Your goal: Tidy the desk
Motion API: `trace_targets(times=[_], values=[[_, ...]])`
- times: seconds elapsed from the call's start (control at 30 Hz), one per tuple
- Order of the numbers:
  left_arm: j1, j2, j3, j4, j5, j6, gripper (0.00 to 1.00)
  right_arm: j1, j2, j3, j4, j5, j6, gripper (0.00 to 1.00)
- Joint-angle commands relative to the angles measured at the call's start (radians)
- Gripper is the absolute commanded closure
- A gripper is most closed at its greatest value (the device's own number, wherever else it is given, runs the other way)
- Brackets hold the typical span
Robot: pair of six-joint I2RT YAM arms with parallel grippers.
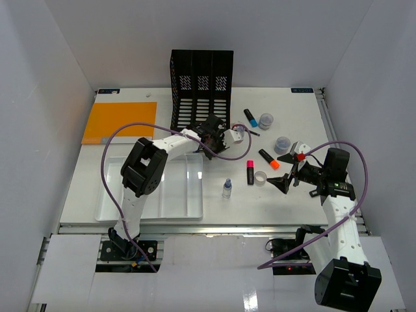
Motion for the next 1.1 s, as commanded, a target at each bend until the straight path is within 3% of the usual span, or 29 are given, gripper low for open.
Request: trace_targets(times=[0.0, 0.13, 0.43, 0.5, 0.57, 0.63, 0.77, 0.87, 1.07], values=[[0.003, -0.007, -0.016, -0.024, 0.083, -0.03, 0.94, -0.002, -0.007, -0.006, 0.0, -0.029, -0.013, 0.02], [-0.001, -0.006, -0.006, -0.037, 0.125, -0.057, 1.0, -0.001, -0.008, -0.008, -0.001, -0.028, -0.012, 0.02], [-0.01, -0.013, 0.042, -0.038, 0.106, -0.077, 1.0, -0.005, -0.009, -0.008, 0.0, -0.029, -0.01, 0.02], [-0.012, -0.019, 0.067, -0.04, 0.061, -0.1, 0.9, -0.006, -0.008, -0.008, -0.001, -0.031, -0.01, 0.02], [-0.012, -0.023, 0.098, -0.044, -0.02, -0.139, 0.68, -0.006, -0.008, -0.008, 0.0, -0.034, -0.01, 0.02], [-0.012, -0.018, 0.136, -0.066, -0.071, -0.159, 0.54, -0.005, -0.005, -0.008, -0.001, -0.036, -0.01, 0.02], [-0.012, 0.0, 0.197, -0.105, -0.137, -0.149, 0.38, -0.004, -0.003, -0.008, -0.001, -0.039, -0.009, 0.02], [-0.012, 0.029, 0.209, -0.126, -0.166, -0.124, 0.33, -0.006, 0.0, -0.009, -0.001, -0.04, -0.009, 0.02], [-0.009, 0.098, 0.252, -0.177, -0.126, -0.077, 0.32, -0.005, 0.018, -0.009, 0.001, -0.04, -0.008, 0.02]])
